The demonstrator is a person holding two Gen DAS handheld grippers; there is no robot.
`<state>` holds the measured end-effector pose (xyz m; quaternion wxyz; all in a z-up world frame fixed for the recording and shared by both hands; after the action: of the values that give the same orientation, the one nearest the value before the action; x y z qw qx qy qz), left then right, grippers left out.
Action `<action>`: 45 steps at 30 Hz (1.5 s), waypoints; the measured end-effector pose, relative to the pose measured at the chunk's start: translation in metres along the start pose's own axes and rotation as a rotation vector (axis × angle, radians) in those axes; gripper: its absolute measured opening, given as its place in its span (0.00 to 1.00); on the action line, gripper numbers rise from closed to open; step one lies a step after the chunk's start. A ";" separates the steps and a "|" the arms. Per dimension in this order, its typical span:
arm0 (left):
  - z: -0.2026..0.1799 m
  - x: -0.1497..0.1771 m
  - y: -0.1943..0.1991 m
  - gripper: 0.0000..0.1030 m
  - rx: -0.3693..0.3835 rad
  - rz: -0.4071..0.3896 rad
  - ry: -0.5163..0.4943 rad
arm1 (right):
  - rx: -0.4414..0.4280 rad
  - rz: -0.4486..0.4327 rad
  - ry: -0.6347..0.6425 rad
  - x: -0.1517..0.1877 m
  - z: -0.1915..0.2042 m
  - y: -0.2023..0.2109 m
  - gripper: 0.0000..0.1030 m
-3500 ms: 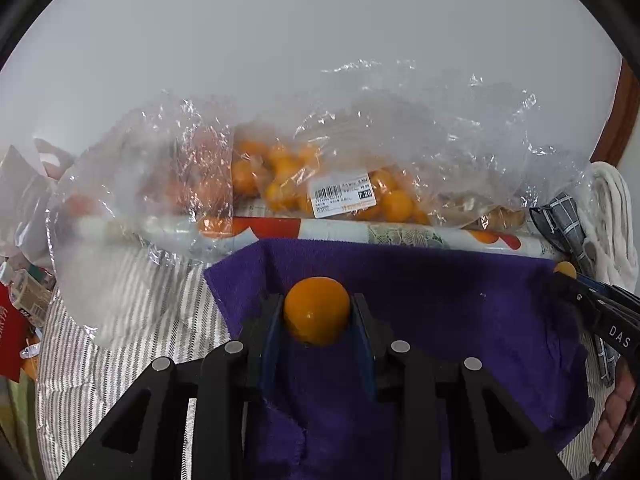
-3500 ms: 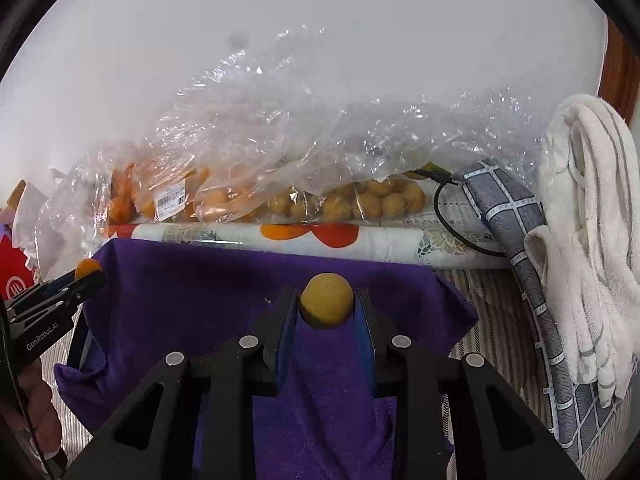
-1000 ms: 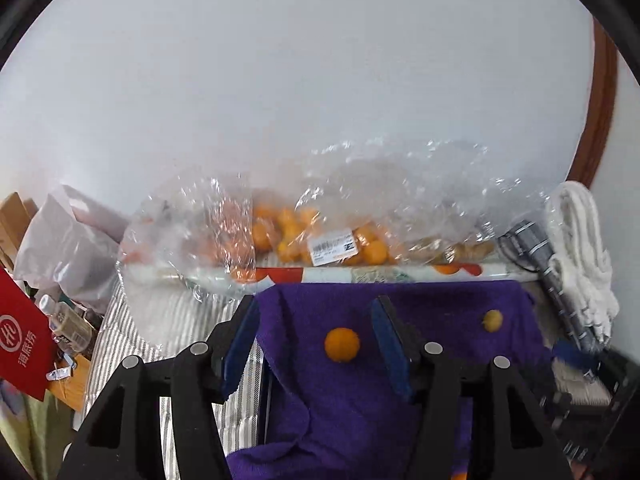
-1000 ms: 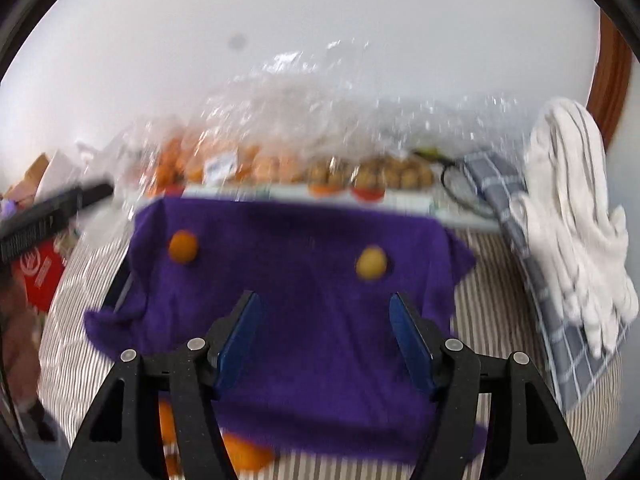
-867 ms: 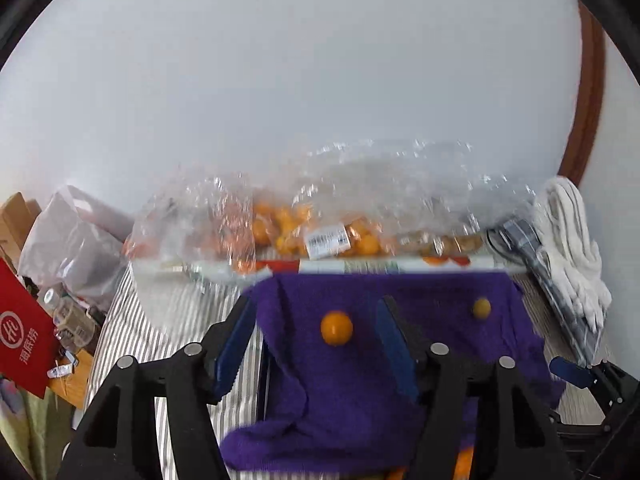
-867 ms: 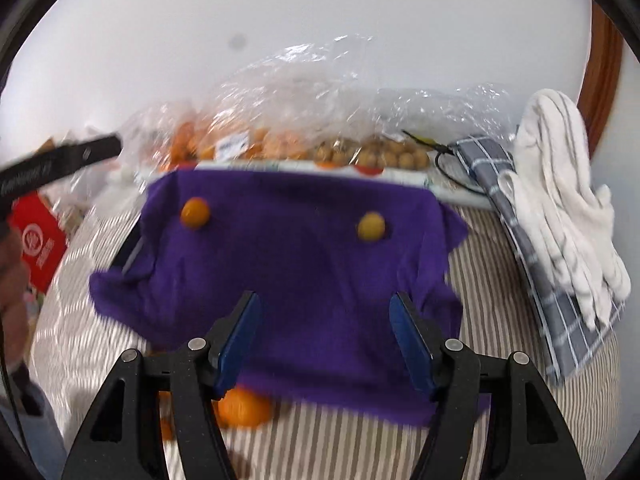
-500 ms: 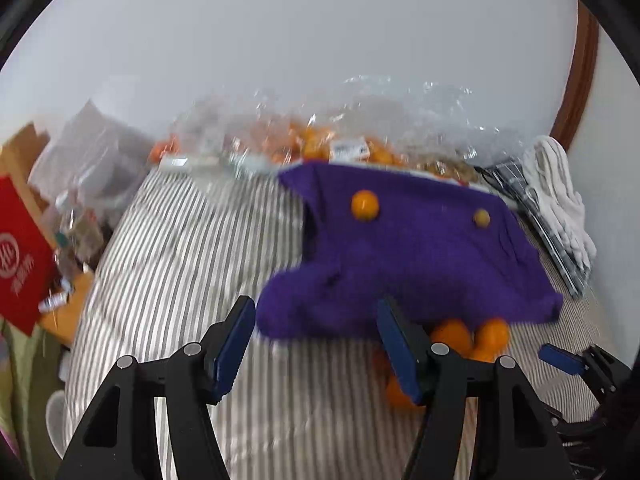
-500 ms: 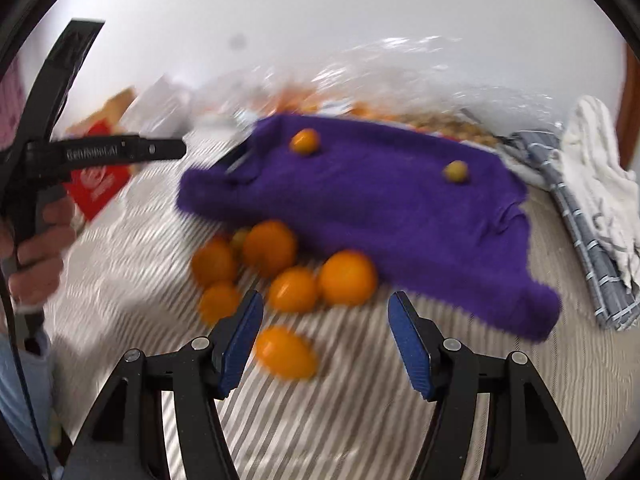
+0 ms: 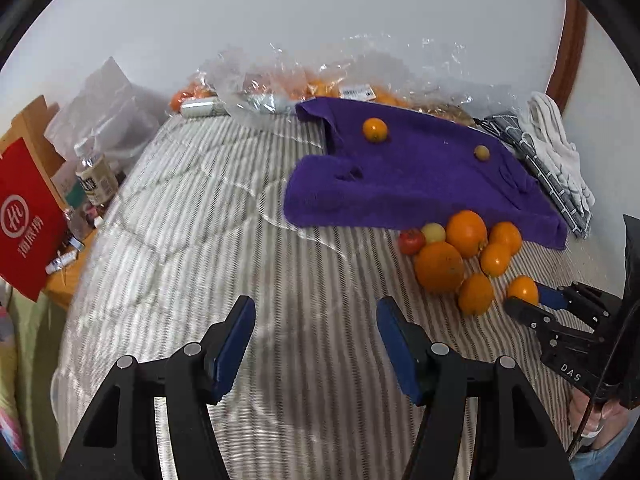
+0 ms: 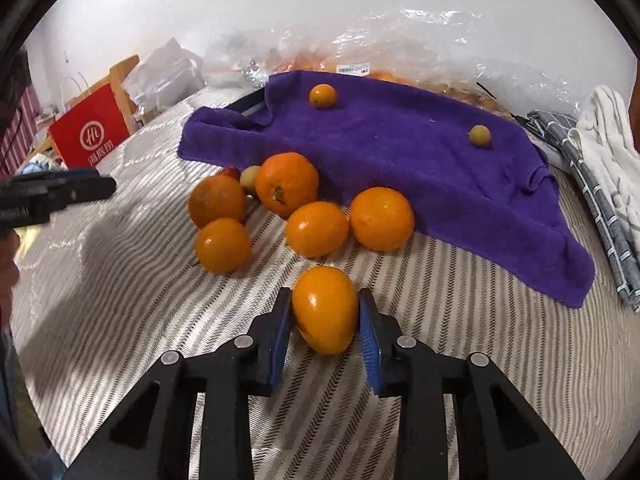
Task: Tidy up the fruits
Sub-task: 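Grasp a large orange beside the towel with the right gripper, then grasp a large orange with the left gripper while the right gripper holds its orange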
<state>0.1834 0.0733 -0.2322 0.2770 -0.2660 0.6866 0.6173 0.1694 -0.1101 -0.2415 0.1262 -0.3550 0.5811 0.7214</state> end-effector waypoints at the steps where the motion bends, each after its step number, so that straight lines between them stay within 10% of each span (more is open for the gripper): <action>1: -0.004 0.001 -0.003 0.59 0.004 0.003 0.002 | 0.003 0.001 0.001 0.000 0.000 0.000 0.31; 18: -0.021 0.017 -0.034 0.59 -0.046 -0.002 -0.029 | 0.254 -0.017 -0.178 0.008 -0.111 0.021 0.31; 33: -0.019 0.015 -0.036 0.59 -0.044 -0.019 -0.019 | 0.231 -0.015 -0.249 0.008 -0.120 0.013 0.31; 45: -0.045 0.011 -0.024 0.57 0.144 -0.010 0.093 | 0.242 -0.013 -0.243 0.009 -0.119 0.014 0.31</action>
<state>0.1902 0.0255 -0.2533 0.2663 -0.2771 0.7399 0.5522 0.1981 -0.2270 -0.2460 0.2420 -0.2511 0.6419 0.6829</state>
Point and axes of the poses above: each gripper's, at about its wrist camera, not at the fingertips, and y roughly against the way its jaws point, z to its left, x to its underside, the point moved 10 cm from there along -y, roughly the way its jaws point, and after that the axes turned 8 degrees about -z, right-handed, at the moved point
